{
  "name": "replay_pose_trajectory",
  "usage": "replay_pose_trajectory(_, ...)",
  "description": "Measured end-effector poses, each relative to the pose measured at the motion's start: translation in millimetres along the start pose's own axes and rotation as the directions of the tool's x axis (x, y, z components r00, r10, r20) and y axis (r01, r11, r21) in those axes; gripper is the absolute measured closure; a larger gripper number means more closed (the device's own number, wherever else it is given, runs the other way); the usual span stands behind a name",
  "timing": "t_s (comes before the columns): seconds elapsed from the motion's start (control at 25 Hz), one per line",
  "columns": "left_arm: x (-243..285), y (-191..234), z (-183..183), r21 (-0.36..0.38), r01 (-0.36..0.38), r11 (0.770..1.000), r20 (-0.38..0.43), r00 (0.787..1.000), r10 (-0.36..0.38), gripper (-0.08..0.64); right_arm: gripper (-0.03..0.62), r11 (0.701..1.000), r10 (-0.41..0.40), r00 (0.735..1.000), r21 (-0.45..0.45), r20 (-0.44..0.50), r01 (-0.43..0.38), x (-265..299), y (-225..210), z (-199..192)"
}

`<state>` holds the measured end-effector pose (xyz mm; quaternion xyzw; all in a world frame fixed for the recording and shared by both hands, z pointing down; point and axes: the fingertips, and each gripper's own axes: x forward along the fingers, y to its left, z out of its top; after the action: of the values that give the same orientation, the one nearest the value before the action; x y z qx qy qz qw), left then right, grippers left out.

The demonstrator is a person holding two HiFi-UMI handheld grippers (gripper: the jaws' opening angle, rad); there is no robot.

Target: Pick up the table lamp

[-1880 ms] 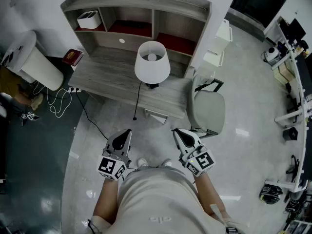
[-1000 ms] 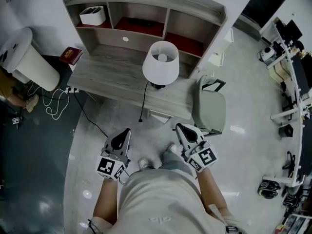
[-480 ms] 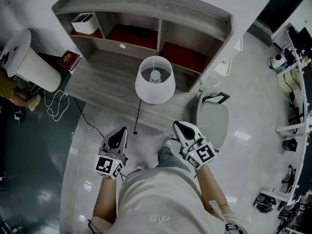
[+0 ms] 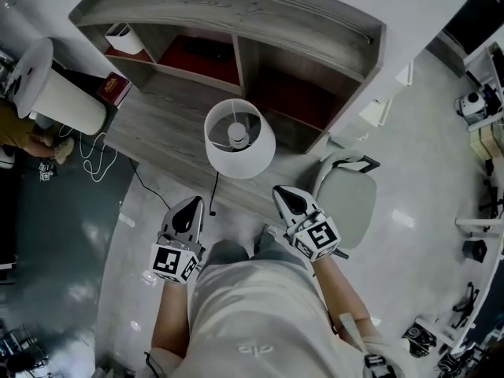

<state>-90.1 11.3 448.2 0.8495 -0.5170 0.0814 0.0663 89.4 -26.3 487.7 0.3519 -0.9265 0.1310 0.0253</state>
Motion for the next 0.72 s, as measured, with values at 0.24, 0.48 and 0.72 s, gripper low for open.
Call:
replay_pose_trajectory(0.24,32.9,-3.6,8.0,0.143,0.085,0.986,-0.061,0.995,-0.077,0.545,0.561,1.000,-0.009,0.999,0.023,-0.048,0.010,16.8,-18.2,-28.2)
replay_pose_trajectory(0.48,68.4,6.7,25.2,0.220,0.190,0.957,-0.091,0.981,-0.174,0.545,0.561,0.996,-0.068,0.994,0.049,-0.090,0.072,28.8,-33.5,-60.7)
replay_pose_trajectory(0.72,89.6,17.1,55.9,0.288,0.250,0.925,-0.052,0.968,-0.246,0.543,0.560,0.988,-0.122,0.985,0.081,-0.120,0.132,42.0,-39.9,-98.6)
